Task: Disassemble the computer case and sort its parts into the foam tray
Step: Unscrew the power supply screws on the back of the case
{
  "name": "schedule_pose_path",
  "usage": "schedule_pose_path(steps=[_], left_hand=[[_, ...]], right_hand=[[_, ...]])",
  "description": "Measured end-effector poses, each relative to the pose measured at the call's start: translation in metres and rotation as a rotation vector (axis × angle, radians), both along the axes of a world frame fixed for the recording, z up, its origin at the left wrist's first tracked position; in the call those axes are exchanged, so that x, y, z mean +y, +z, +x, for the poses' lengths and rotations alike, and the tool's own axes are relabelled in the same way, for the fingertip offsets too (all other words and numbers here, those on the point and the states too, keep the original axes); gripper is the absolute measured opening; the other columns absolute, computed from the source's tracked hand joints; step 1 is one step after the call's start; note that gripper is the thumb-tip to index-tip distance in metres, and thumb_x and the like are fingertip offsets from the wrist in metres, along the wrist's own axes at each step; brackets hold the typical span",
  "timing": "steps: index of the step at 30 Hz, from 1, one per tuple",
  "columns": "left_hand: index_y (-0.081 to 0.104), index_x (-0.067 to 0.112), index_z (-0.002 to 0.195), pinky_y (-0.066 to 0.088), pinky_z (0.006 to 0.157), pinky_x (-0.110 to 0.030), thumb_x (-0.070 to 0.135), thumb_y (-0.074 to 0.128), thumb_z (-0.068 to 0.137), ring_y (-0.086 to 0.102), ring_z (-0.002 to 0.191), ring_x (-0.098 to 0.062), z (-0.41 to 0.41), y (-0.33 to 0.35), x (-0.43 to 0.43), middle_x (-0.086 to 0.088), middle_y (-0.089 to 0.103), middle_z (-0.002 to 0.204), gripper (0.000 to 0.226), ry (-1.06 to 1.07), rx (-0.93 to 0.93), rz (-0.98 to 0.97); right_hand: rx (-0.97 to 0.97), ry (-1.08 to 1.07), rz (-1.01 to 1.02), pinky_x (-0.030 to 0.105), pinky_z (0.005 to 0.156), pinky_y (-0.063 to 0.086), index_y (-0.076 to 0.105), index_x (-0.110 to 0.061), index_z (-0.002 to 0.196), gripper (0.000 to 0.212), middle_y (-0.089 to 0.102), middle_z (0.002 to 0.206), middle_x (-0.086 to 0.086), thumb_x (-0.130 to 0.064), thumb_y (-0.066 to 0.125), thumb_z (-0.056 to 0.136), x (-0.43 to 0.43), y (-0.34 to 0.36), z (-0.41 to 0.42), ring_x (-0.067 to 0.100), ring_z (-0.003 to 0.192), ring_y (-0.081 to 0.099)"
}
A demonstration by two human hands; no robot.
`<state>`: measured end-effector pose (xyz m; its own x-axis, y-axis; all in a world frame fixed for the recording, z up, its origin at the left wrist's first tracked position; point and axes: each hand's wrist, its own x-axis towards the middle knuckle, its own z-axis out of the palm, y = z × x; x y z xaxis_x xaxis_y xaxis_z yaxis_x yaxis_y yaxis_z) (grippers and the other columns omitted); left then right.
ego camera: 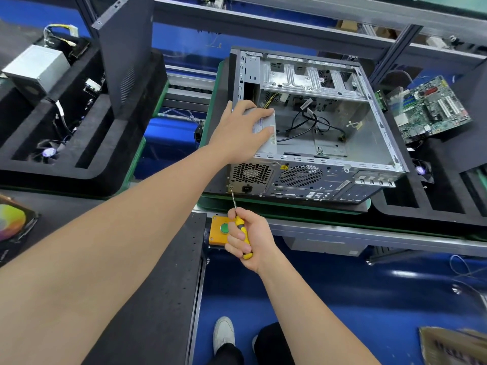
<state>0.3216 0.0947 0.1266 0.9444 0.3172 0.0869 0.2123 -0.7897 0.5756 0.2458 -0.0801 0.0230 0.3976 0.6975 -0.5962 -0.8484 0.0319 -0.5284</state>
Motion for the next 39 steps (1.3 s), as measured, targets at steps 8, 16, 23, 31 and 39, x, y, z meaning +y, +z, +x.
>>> schedule_pose_path(steps=[8, 16, 23, 31, 39], left_hand=[[0.043, 0.04, 0.15, -0.001, 0.128, -0.044, 0.054, 0.043, 0.102, 0.02, 0.151, -0.025, 0.001, -0.002, 0.0, 0.008, 0.037, 0.146, 0.05, -0.009, -0.022, 0.026], [0.034, 0.027, 0.157, -0.008, 0.125, -0.048, 0.062, 0.028, 0.1, 0.004, 0.157, -0.022, 0.009, 0.004, 0.009, -0.002, 0.041, 0.147, 0.067, -0.08, 0.053, 0.332], [0.05, 0.027, 0.078, 0.013, 0.12, -0.047, 0.083, 0.007, 0.091, 0.053, 0.073, -0.008, 0.057, 0.025, 0.045, 0.003, 0.061, 0.067, 0.072, -0.306, 0.243, 0.555], [0.068, 0.023, 0.062, 0.013, 0.12, -0.043, 0.09, 0.005, 0.084, 0.058, 0.076, -0.014, 0.069, 0.01, 0.04, 0.004, 0.061, 0.057, 0.094, -0.23, 0.171, 0.618], [0.061, 0.022, 0.056, 0.014, 0.121, -0.041, 0.089, 0.01, 0.084, 0.052, 0.071, -0.006, 0.07, 0.006, 0.042, 0.005, 0.057, 0.053, 0.089, -0.232, 0.095, 0.576]], right_hand=[[-1.382, 0.317, -1.014, 0.034, 0.057, 0.038, 0.045, -0.015, 0.093, 0.02, 0.06, 0.077, 0.009, -0.021, 0.036, 0.109, 0.018, -0.001, -0.023, 0.031, 0.068, 0.06], [-1.004, 0.122, -0.762, 0.039, 0.049, 0.047, 0.06, -0.014, 0.084, 0.033, 0.065, 0.084, 0.008, -0.029, 0.04, 0.104, 0.013, -0.001, -0.013, 0.019, 0.066, 0.053], [-0.59, 0.106, -0.555, 0.036, 0.058, 0.047, 0.064, -0.014, 0.073, 0.023, 0.056, 0.063, 0.008, -0.023, 0.044, 0.079, 0.008, 0.003, -0.007, 0.026, 0.045, 0.049], [-0.088, 0.087, -0.022, 0.026, 0.04, 0.028, 0.056, -0.019, 0.089, 0.022, 0.047, 0.065, 0.006, -0.036, 0.054, 0.103, -0.004, -0.005, -0.011, 0.019, 0.036, 0.03], [-0.021, -0.062, -0.052, 0.021, 0.034, 0.019, 0.064, -0.015, 0.086, 0.026, 0.036, 0.058, 0.003, -0.026, 0.05, 0.104, 0.003, -0.006, -0.014, 0.013, 0.032, 0.022]])
